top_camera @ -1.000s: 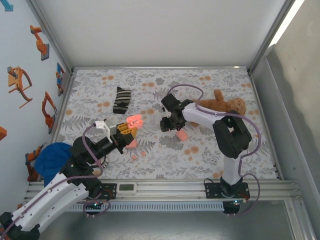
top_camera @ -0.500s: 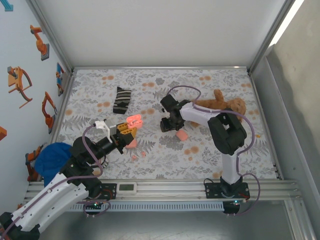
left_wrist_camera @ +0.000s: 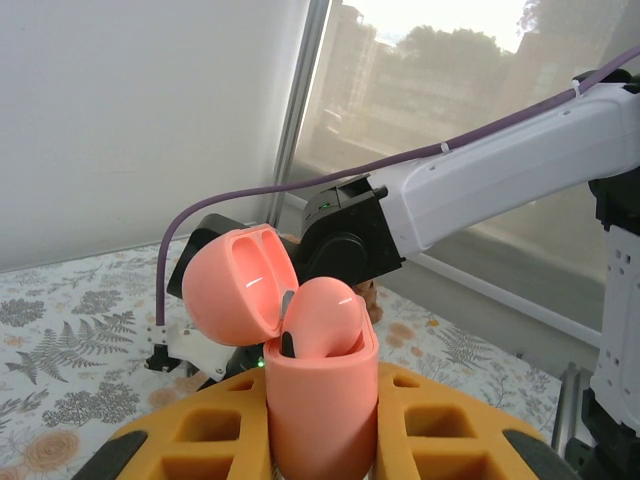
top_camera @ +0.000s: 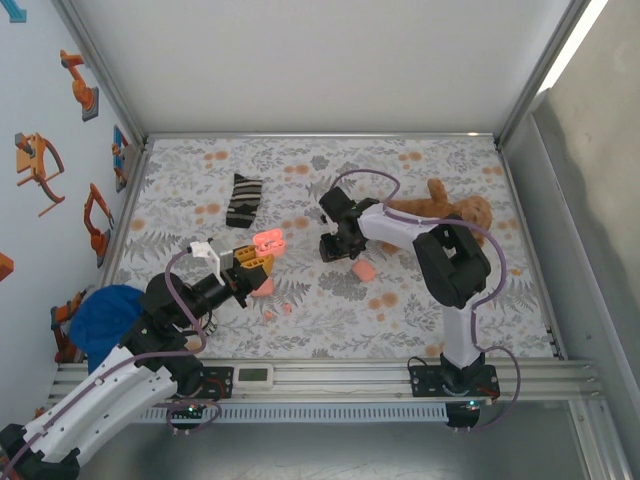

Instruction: Insert the wireless bluetooth earbuds into the charging case

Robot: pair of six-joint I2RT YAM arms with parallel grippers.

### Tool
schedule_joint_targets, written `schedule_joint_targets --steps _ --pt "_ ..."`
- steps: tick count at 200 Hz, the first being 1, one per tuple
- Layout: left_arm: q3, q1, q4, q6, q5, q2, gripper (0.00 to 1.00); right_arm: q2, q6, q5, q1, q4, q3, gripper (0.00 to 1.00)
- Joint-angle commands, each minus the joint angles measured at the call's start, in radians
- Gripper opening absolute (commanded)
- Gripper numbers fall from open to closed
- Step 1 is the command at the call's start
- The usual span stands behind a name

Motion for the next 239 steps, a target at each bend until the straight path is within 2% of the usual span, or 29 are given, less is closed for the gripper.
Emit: schedule_joint_targets --steps 1,57,76,239 --pt "-0.008 -0.004 0.006 0.014 -0.003 -0.016 0.0 0.024 -0.014 -0.006 -0.005 -0.005 0.021 0.42" --pt "-0.012 -0.004 -0.008 0.011 -0.009 -0.035 0.0 0.042 -0.017 -0.012 -0.005 -0.005 0.019 0.36" --pt "-0.014 -0.004 -0.011 0.011 -0.012 -0.041 0.0 0.047 -0.023 -0.017 -0.005 -0.004 0.019 0.29" --pt "-0.017 -0.005 -0.006 0.011 -0.015 -0.042 0.0 0.022 -0.059 -0.008 -0.004 -0.014 0.009 0.18"
